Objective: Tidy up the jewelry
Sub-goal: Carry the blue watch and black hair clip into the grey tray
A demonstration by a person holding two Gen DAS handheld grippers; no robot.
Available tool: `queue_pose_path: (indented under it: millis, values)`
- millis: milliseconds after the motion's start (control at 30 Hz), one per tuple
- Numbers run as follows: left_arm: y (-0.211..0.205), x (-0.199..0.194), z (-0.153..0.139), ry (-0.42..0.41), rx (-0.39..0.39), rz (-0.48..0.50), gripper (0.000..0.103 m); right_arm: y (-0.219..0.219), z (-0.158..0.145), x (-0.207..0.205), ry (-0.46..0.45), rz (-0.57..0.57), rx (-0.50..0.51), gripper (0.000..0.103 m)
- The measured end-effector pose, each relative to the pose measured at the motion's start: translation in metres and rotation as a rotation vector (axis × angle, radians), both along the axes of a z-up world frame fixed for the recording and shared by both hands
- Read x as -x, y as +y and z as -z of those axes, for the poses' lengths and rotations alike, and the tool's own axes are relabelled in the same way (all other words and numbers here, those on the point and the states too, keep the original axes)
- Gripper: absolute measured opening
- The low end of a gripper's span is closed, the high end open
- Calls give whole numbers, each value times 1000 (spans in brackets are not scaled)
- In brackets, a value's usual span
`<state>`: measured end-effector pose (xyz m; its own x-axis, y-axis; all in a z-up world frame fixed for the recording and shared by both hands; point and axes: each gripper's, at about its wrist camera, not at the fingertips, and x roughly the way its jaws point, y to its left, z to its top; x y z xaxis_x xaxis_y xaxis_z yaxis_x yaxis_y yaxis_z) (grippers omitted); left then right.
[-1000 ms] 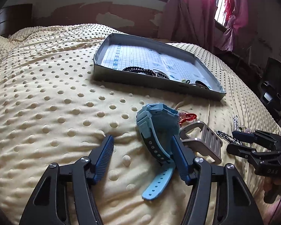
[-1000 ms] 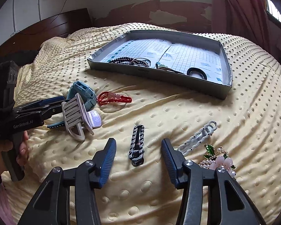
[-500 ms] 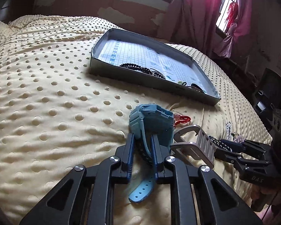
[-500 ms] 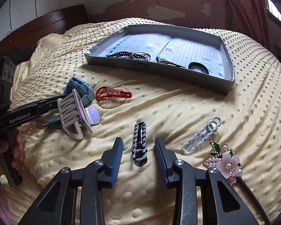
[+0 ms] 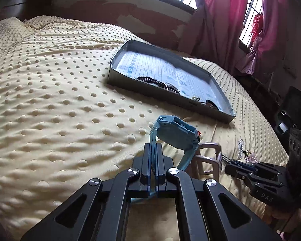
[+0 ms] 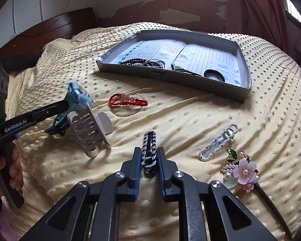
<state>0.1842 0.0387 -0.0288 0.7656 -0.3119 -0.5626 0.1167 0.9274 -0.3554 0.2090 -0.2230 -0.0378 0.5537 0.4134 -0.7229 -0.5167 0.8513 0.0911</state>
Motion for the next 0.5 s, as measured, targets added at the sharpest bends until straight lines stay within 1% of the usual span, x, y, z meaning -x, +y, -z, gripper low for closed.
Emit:
queue_pose_path:
  millis: [133, 300, 500]
  values:
    - [3, 8, -5, -14, 25, -13, 1, 2, -1, 2, -6, -4, -6, 14]
    - [9, 10, -8, -9, 97, -14, 1, 6, -5, 7, -35, -16, -15, 14]
    - [9, 12, -22, -79, 111, -23, 1, 5, -12, 6, -63, -18, -46, 14]
